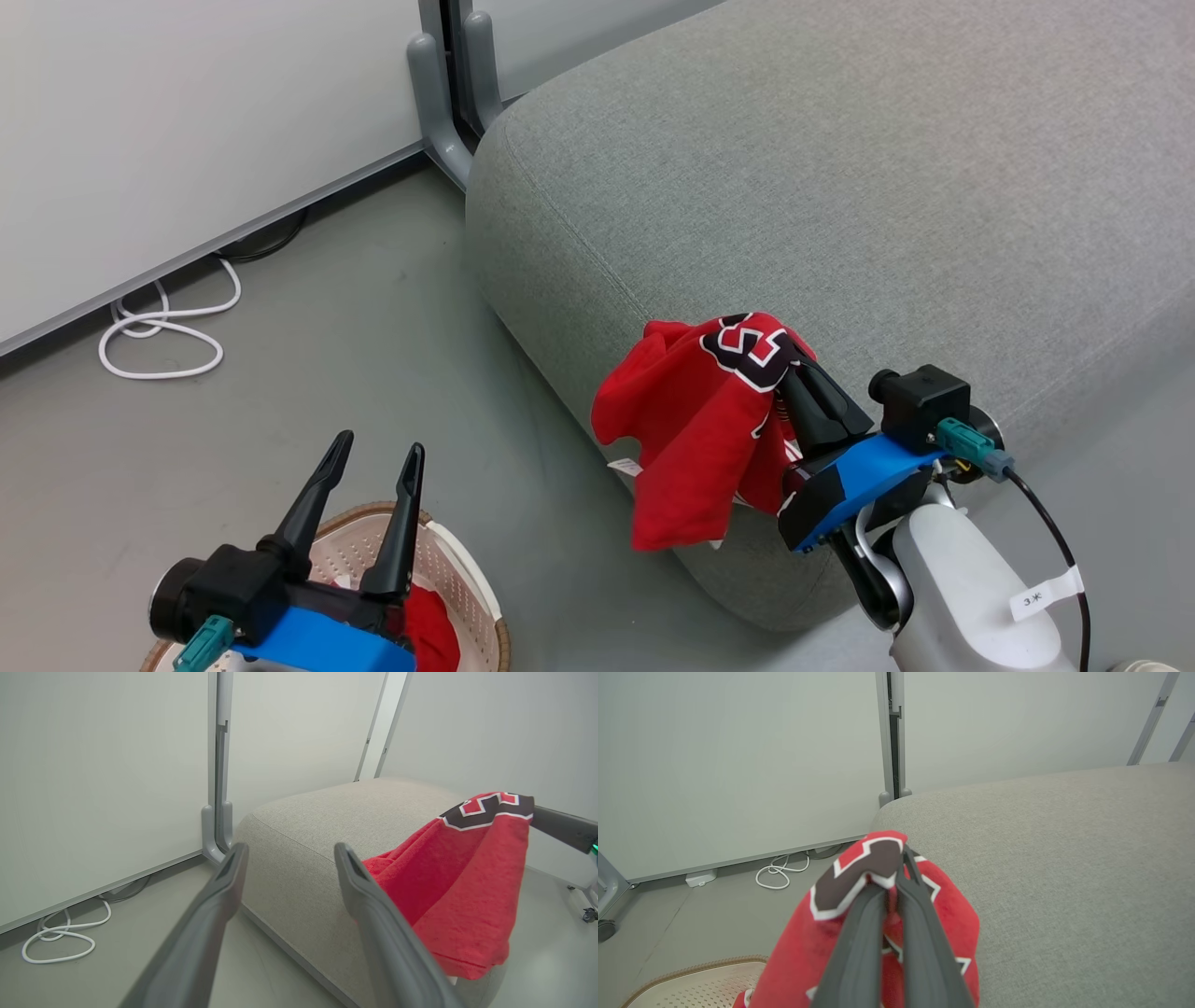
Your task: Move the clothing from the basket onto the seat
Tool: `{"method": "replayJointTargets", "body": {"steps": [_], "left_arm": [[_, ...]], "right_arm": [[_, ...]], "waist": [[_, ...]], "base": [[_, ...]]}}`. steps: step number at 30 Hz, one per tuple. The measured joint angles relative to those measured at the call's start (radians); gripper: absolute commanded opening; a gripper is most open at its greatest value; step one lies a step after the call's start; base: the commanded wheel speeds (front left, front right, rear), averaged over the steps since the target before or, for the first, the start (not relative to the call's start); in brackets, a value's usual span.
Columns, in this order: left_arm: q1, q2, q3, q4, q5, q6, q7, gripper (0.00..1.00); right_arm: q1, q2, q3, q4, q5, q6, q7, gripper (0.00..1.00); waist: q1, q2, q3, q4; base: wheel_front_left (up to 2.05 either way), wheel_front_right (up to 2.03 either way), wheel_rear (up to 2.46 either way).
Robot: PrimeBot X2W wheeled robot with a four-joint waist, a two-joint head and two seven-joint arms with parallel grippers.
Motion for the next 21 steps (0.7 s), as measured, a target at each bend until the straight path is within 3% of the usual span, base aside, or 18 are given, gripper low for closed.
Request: {"method": "replayJointTargets", "body": {"steps": [9,21], "left_arm": [[-0.022,0.012,-0.022,0.001,-0.005,0.0,0.0,1.0],[-0.102,0.106,-0.052,-0.069,0.012,0.0,0.0,1.0]], "right_arm": [[-0.028,0.0,-0.037,0.002,0.002,0.0,0.018,0.0],[-0.363,0.0,-0.27,-0.061,-0.089,0.0,0.169,0.0]], "waist": [[0.0,0.0,0.017,0.022],[0.0001,-0.0001,0.169,0.071]], "base": [[0.0,0.0,0.0],[0.0,0.0,0.0]]}}
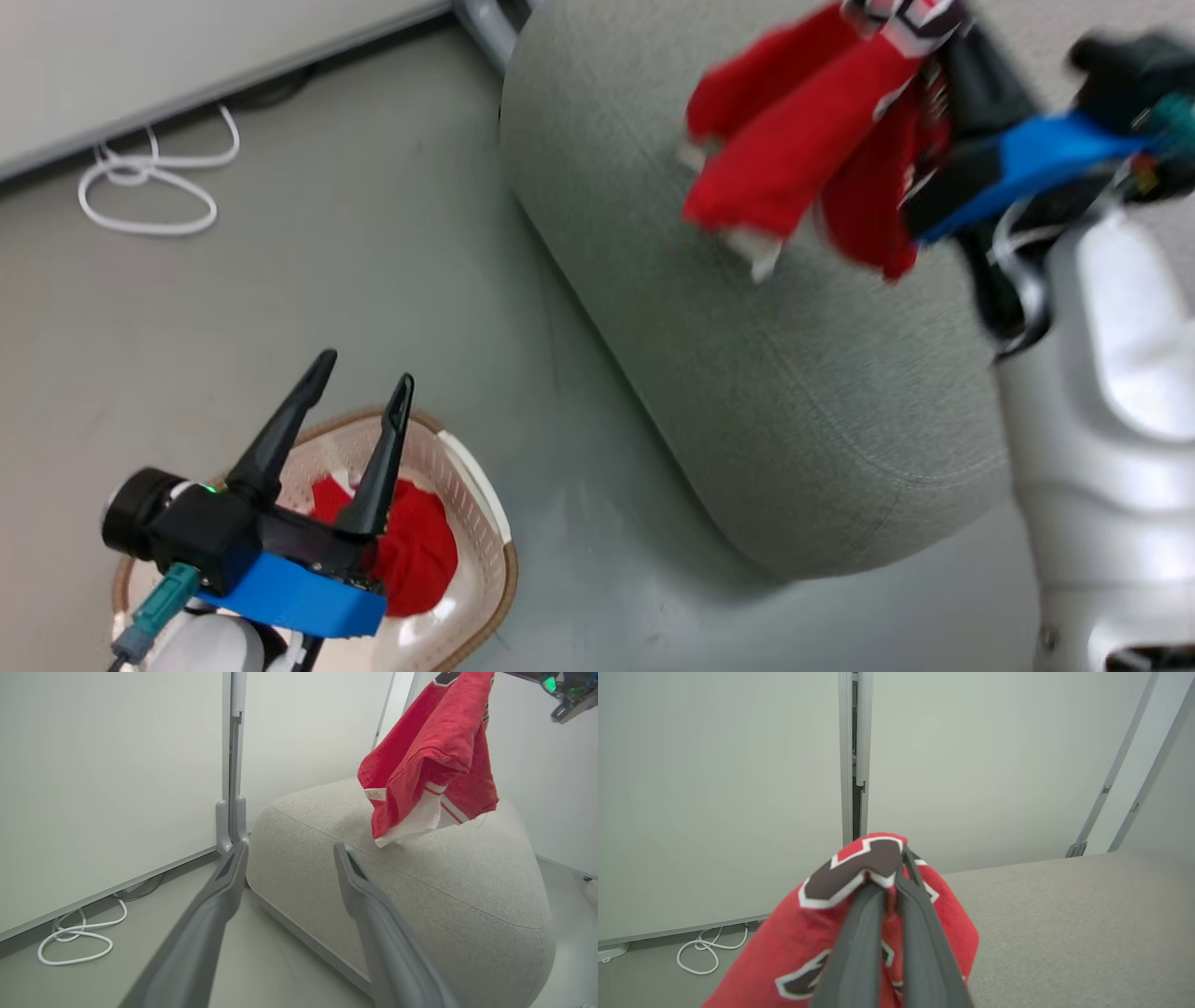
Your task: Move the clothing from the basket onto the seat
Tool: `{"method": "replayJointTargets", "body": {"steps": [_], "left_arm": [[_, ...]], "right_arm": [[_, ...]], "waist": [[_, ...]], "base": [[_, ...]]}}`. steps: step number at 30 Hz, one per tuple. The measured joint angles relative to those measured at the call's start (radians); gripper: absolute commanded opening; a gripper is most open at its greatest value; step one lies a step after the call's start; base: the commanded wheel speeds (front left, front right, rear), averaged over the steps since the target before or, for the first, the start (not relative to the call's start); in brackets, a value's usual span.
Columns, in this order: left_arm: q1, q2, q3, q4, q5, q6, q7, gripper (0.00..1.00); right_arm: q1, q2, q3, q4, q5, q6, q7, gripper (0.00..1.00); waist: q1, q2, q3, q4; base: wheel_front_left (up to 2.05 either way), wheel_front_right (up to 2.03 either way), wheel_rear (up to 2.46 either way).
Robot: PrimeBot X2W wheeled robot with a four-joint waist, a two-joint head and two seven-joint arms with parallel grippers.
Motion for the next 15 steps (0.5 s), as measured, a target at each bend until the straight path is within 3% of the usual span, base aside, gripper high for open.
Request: {"method": "replayJointTargets", "body": {"steps": [4,15], "left_arm": [[-0.03,0.033,0.002,-0.049,0.014,0.0,0.007,1.0],[-0.135,0.081,-0.002,-0.21,0.052,0.0,0.052,1.0]], "right_arm": [[-0.121,-0.009,-0.128,-0.03,-0.081,0.0,0.058,0.0],[-0.285,-0.148,-0.5,-0.073,-0.25,0.0,0.146,0.0]], "waist": [[0.0,0.0,0.079,0.019],[0.0002,0.0,0.305,0.105]], "base": [[0.0,0.0,0.0],[0.0,0.0,0.0]]}}
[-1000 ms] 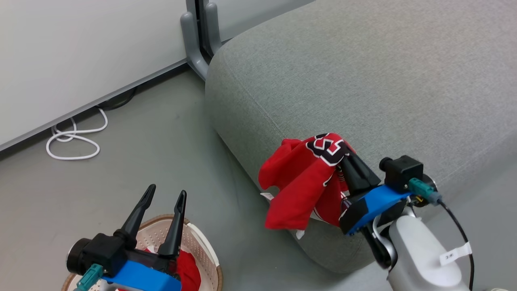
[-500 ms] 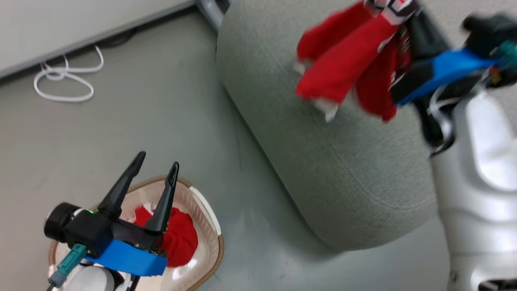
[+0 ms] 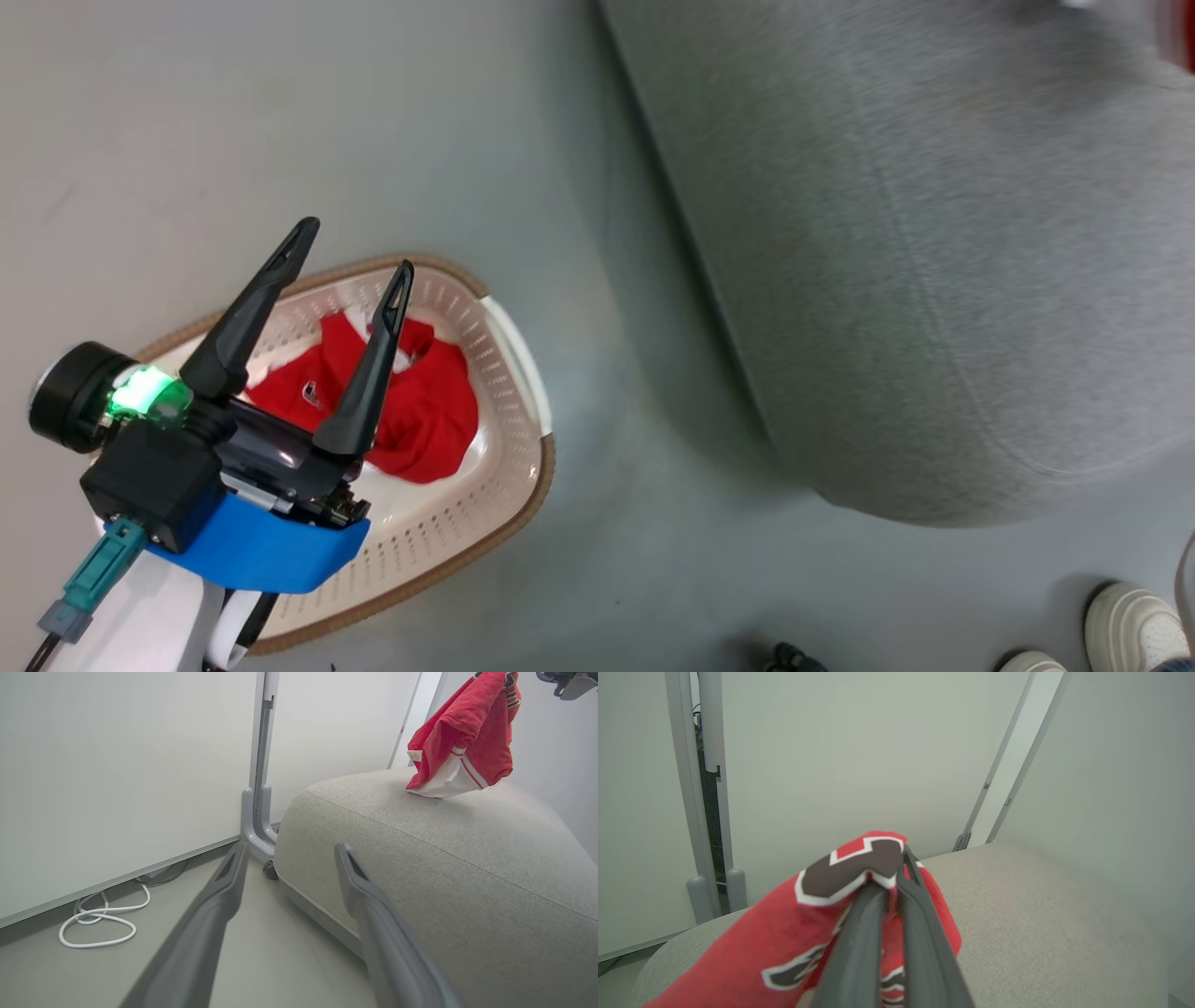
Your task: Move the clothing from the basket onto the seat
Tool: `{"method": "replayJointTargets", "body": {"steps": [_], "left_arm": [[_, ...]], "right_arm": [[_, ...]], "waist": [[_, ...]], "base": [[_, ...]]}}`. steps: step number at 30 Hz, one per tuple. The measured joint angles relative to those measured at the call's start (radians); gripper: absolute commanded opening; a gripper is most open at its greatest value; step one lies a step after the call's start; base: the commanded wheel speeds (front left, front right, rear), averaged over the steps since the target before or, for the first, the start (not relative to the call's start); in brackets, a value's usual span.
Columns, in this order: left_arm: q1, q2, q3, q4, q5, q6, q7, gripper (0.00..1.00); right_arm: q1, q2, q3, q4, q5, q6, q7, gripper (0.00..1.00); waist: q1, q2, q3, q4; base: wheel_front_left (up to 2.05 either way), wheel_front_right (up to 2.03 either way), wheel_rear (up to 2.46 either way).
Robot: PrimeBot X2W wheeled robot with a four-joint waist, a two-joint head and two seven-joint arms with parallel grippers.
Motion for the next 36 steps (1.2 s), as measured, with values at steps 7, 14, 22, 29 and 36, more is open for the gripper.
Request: {"method": "replayJointTargets", "body": {"steps": [7,14,22,29,36], "left_arm": [[-0.006,0.016,0.005,-0.051,0.007,0.007,0.007,1.0],[-0.006,0.023,0.007,-0.063,0.006,0.014,0.008,1.0],[-0.004,0.0,0.006,-0.009,-0.014,0.017,-0.018,1.0],[0.013,-0.055,0.021,0.086,-0.048,0.028,-0.044,1.0],[0.073,-0.111,0.054,0.192,-0.06,0.029,-0.05,1.0]], "right_arm": [[-0.008,-0.008,-0.221,0.078,-0.048,0.0,0.006,0.0],[0.017,0.039,-0.32,0.182,-0.14,0.0,-0.044,1.0],[0.049,0.072,-0.312,0.234,-0.232,0.0,-0.115,1.0],[0.14,0.096,-0.213,0.246,-0.249,0.0,-0.156,1.0],[0.296,0.116,-0.078,0.231,-0.19,0.0,-0.194,1.0]], "waist": [[0.0,0.0,0.104,0.068],[0.0,0.0,0.148,0.103],[-0.0002,0.0,0.083,0.1],[-0.0003,0.0,-0.027,0.1],[-0.0004,0.0,-0.174,0.101]], "base": [[0.0,0.0,0.0],[0.0,0.0,0.0],[0.0,0.0,0.0],[0.0,0.0,0.0],[0.0,0.0,0.0]]}}
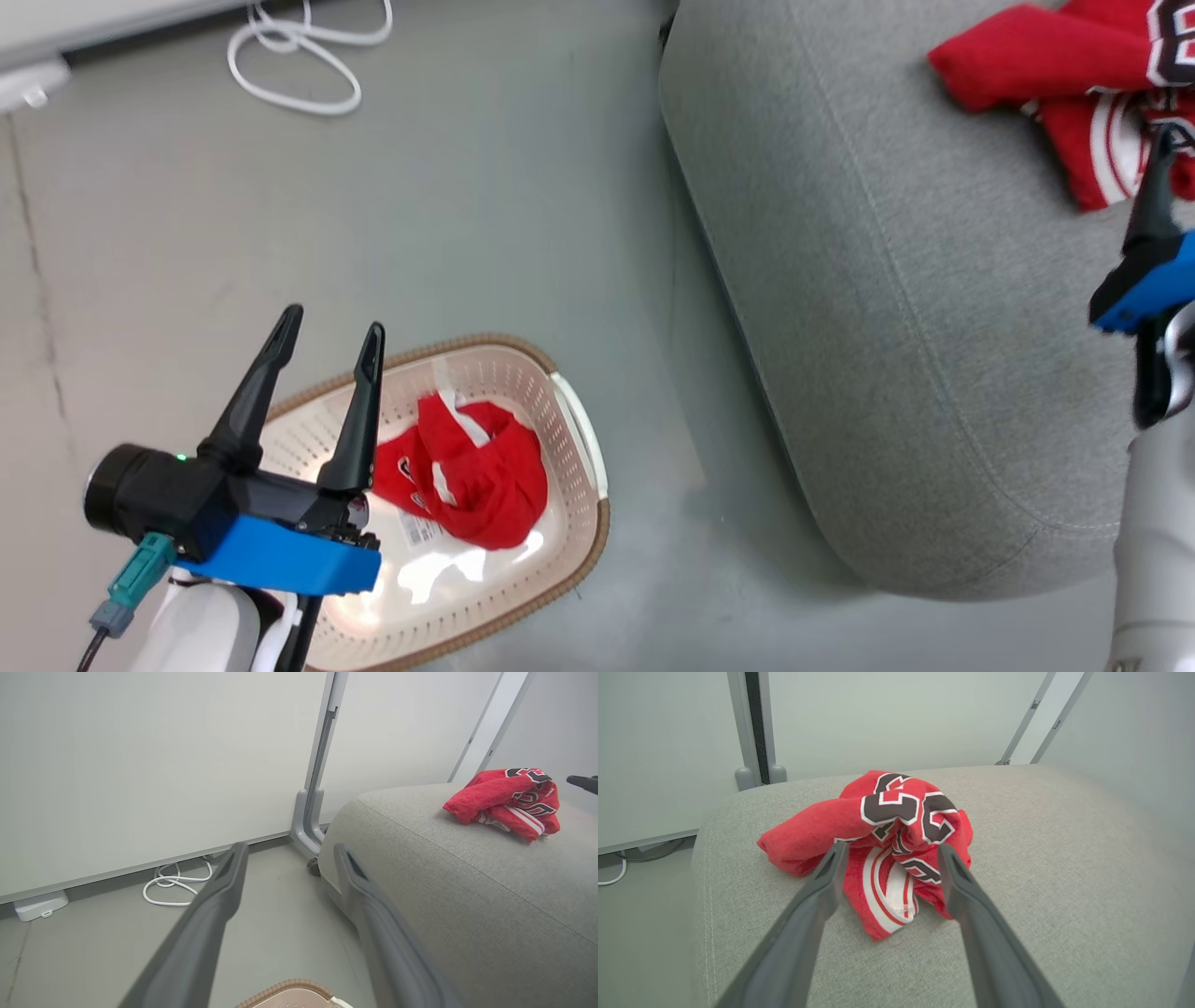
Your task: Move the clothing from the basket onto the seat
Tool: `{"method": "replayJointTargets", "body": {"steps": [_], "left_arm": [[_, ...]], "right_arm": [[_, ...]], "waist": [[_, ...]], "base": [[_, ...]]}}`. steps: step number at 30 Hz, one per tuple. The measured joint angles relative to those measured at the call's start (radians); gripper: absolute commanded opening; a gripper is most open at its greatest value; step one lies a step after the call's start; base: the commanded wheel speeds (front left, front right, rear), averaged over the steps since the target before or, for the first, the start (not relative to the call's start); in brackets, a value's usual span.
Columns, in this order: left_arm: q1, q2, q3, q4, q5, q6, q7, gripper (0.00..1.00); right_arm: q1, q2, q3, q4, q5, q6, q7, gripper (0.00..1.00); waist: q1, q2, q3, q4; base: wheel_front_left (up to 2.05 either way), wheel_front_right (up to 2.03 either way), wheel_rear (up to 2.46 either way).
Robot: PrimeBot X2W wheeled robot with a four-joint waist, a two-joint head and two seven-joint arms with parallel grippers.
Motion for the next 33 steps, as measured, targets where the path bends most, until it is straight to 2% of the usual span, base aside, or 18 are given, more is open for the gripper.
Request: {"method": "replayJointTargets", "body": {"steps": [7,17,24,33], "left_arm": [[0.067,-0.065,0.054,0.062,-0.002,-0.007,0.0,1.0],[0.145,-0.119,0.122,0.121,0.007,-0.02,0.0,1.0],[0.167,-0.151,0.151,0.151,0.013,-0.027,0.0,1.0],[0.186,-0.177,0.206,0.176,0.028,-0.028,0.0,1.0]], "right_arm": [[0.211,0.022,0.169,-0.143,0.104,0.0,-0.012,1.0],[0.517,0.031,0.377,-0.4,0.263,0.0,0.008,1.0],[0.658,0.032,0.411,-0.523,0.322,0.0,0.011,1.0],[0.724,0.032,0.456,-0.564,0.332,0.0,0.024,1.0]], "waist": [[-0.0001,0.0001,-0.151,0.007],[-0.0002,0.0,-0.31,0.03],[-0.0001,0.0001,-0.355,0.072],[0.0,0.0001,-0.382,0.136]], "base": [[0.0,0.0,0.0],[0.0,0.0,0.0],[0.0,0.0,0.0],[0.0,0.0,0.0]]}}
